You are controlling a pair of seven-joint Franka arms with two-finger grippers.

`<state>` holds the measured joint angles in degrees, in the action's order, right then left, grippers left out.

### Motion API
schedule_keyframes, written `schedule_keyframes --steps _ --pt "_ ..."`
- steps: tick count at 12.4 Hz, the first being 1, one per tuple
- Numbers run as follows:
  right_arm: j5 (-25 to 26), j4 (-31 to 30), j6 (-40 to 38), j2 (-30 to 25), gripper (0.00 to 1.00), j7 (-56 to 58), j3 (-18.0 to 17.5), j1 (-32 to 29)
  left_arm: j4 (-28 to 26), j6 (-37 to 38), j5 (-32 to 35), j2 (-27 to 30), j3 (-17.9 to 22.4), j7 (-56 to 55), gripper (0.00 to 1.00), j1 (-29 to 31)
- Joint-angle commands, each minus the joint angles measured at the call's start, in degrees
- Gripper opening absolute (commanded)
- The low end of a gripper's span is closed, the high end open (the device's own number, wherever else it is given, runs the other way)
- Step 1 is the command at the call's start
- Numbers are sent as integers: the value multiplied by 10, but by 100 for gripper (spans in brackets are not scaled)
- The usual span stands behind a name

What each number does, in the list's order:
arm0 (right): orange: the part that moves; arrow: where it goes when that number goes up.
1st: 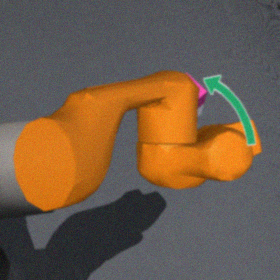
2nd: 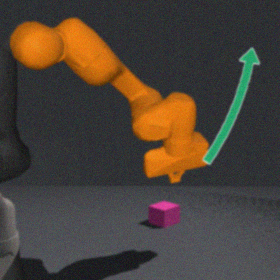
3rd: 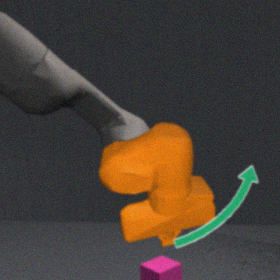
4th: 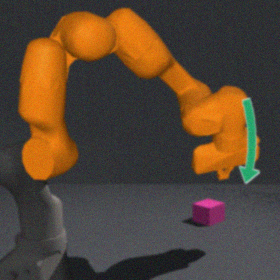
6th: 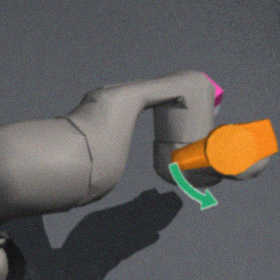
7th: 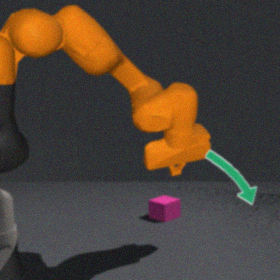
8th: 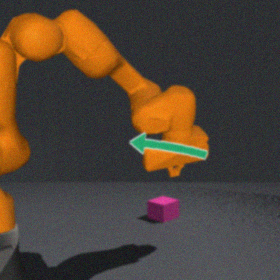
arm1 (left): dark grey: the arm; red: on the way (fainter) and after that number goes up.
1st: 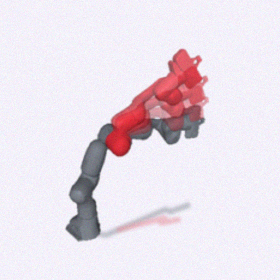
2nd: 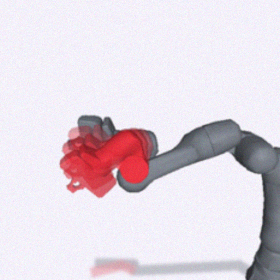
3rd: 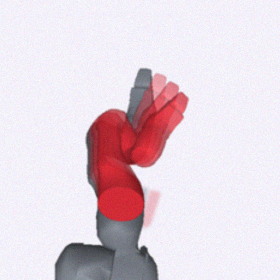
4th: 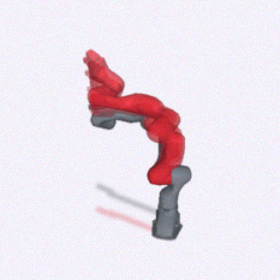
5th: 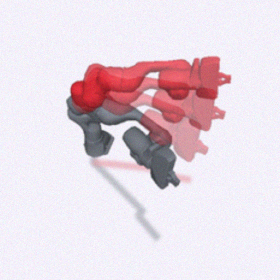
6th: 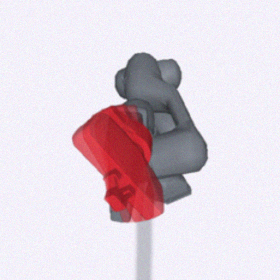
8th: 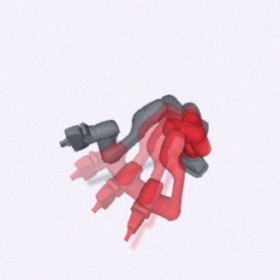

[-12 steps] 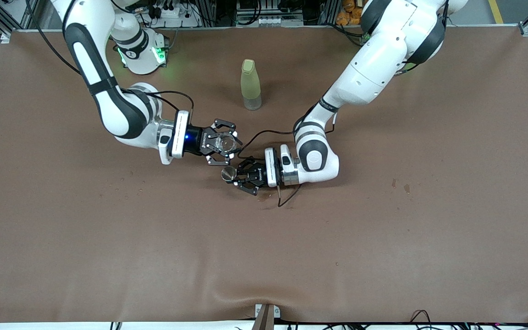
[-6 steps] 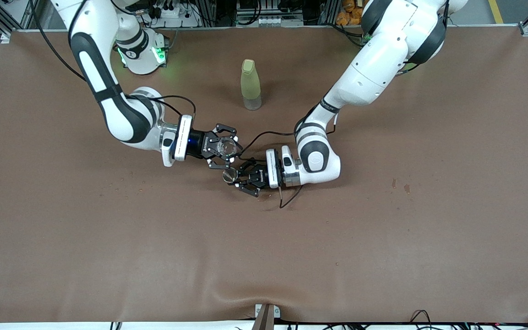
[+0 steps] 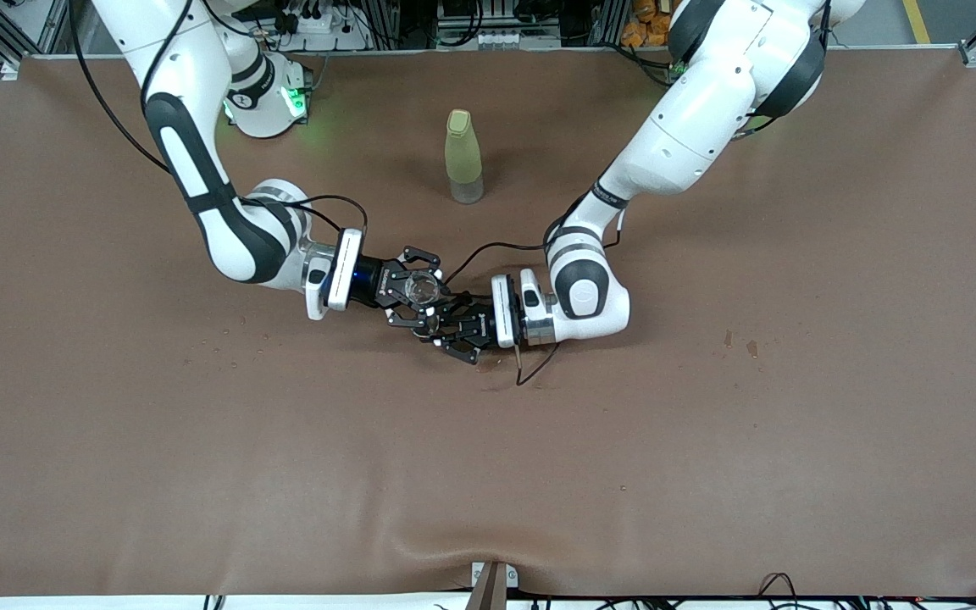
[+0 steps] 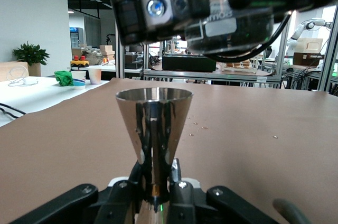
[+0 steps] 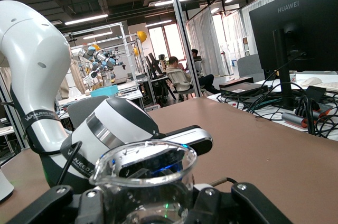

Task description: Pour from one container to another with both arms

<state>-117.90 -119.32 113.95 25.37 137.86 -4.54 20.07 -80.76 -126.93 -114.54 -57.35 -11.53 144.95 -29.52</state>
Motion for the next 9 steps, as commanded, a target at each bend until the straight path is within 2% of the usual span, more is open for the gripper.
schedule_keyframes --steps 1,9 --pt "-15 8 -3 6 0 7 -4 -3 -7 -5 -28 14 -2 18 0 0" --pt "-15 0 -4 -17 0 -61 -4 -2 -7 -5 -34 15 -2 18 0 0"
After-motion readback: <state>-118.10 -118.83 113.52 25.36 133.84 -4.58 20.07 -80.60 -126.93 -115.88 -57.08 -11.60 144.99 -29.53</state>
